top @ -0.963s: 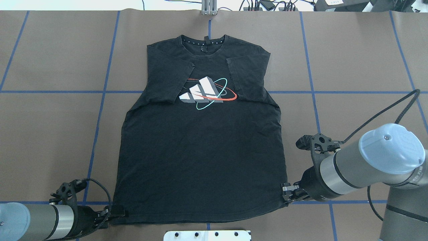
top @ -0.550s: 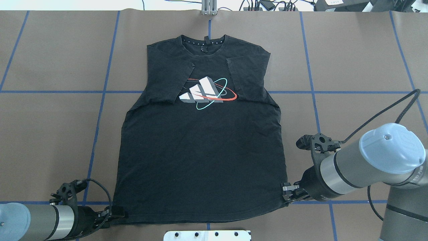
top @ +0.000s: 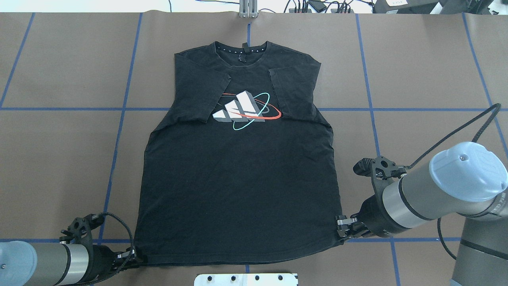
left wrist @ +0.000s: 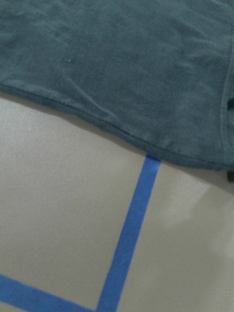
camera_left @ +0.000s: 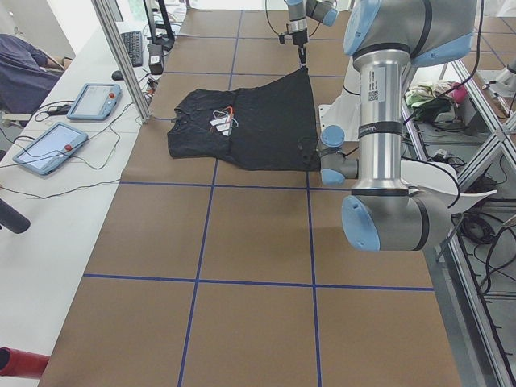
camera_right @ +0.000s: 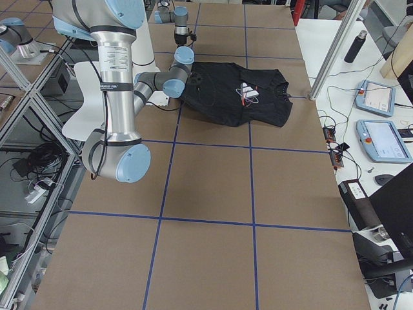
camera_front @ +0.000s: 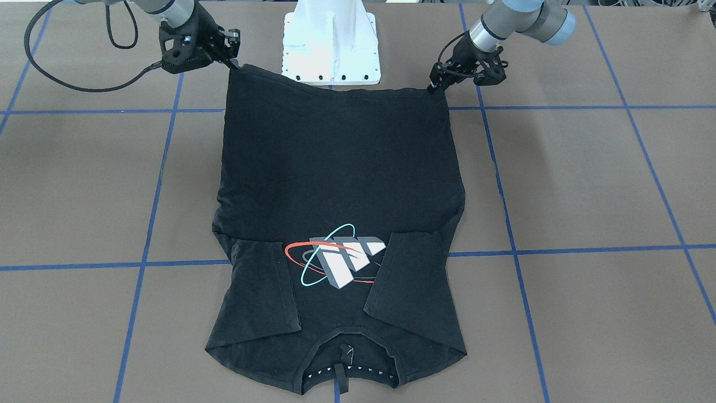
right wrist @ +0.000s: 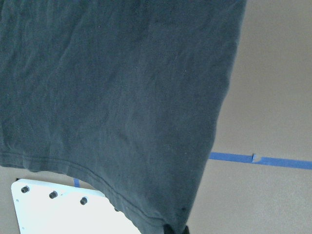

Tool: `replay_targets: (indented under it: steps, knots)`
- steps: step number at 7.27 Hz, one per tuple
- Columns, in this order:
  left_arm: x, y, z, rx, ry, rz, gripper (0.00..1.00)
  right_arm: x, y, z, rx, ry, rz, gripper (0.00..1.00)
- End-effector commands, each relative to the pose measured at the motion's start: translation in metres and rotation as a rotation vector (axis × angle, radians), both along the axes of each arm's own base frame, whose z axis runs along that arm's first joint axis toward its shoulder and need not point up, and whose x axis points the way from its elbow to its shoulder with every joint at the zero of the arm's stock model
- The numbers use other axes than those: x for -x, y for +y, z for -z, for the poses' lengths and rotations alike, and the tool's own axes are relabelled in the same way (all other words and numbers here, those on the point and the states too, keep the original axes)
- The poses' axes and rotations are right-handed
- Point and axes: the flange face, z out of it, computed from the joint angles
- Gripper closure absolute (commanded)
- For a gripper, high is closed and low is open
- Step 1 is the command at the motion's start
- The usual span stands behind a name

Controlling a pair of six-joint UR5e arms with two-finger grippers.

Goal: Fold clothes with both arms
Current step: 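Grasp the hem corner nearest the left gripper while the right gripper holds its corner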

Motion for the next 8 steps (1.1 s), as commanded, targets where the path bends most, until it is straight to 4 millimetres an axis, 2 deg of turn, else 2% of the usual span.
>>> replay_targets:
  steps: [1,3,5,6,7,8]
  knots:
    - [0.001,0.000,0.000,0.001,-0.002,-0.003,1.00,0.000,0.000,-0.001,0.001,0.001,0.000,1.00]
    - [0.009,-0.005,0.011,0.002,0.020,0.008,1.00,0.000,0.001,0.000,0.006,-0.003,0.009,1.00]
    - [0.031,-0.002,0.037,0.004,0.060,-0.015,1.00,-0.007,0.005,-0.003,0.039,-0.004,0.048,1.00]
    - [0.050,0.003,0.049,0.010,0.078,-0.037,1.00,-0.016,0.014,-0.012,0.081,0.005,0.097,1.00]
    - [0.059,0.005,0.052,0.003,0.082,-0.049,1.00,-0.028,0.019,-0.023,0.121,0.015,0.132,1.00]
    - [0.060,0.007,0.052,0.004,0.082,-0.059,1.00,-0.033,0.027,-0.029,0.170,0.021,0.182,1.00]
